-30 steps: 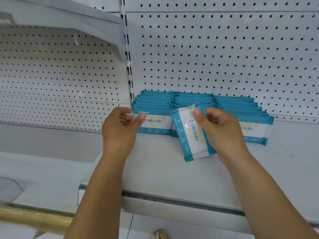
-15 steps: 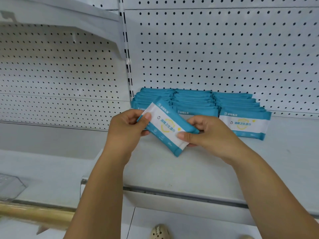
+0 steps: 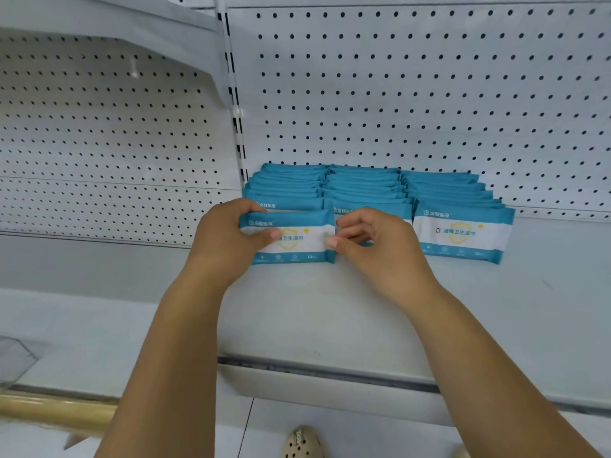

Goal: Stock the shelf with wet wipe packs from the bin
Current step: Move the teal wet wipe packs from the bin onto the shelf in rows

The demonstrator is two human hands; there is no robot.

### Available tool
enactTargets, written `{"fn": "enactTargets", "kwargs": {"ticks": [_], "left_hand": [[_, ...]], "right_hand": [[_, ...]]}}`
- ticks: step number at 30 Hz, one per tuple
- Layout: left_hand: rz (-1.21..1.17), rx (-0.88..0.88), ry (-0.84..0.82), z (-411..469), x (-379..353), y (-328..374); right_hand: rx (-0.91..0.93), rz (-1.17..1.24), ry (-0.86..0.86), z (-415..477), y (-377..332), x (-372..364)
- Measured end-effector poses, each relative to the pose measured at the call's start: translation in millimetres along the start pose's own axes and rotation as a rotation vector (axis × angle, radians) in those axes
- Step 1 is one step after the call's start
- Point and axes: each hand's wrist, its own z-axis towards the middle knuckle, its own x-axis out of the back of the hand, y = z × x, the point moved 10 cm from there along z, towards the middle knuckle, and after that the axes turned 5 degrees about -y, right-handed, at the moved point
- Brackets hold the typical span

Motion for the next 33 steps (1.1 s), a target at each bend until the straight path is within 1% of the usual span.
{"fn": "enactTargets", "kwargs": {"ticks": [4, 6, 9, 17, 21, 25, 33], "left_hand": [[0.078, -0.051, 0.017, 15, -1, -2], [0.17, -0.083, 0.058, 21, -1, -2], [0.278, -0.13, 0.122, 25, -1, 1], [0.304, -0.129, 0.199, 17, 5, 7], [0.392, -0.153, 0.223, 5, 3, 19], [0.4, -0.238, 0.165, -14, -18, 41], [0.326, -0.359, -0.001, -50, -96, 91]], "right_hand": [[-0.025, -0.142, 0.048, 2, 11, 9], [-0.043, -0.204, 0.044, 3, 16, 10], [-0.066, -0.264, 0.015, 3, 22, 9], [-0.075, -0.327, -0.059, -3, 19, 5], [-0.06, -0.401, -0.137, -14, 14, 12], [-0.053, -0.524, -0.14, -32, 14, 35], [-0.098, -0.502, 0.051, -73, 23, 120]]}}
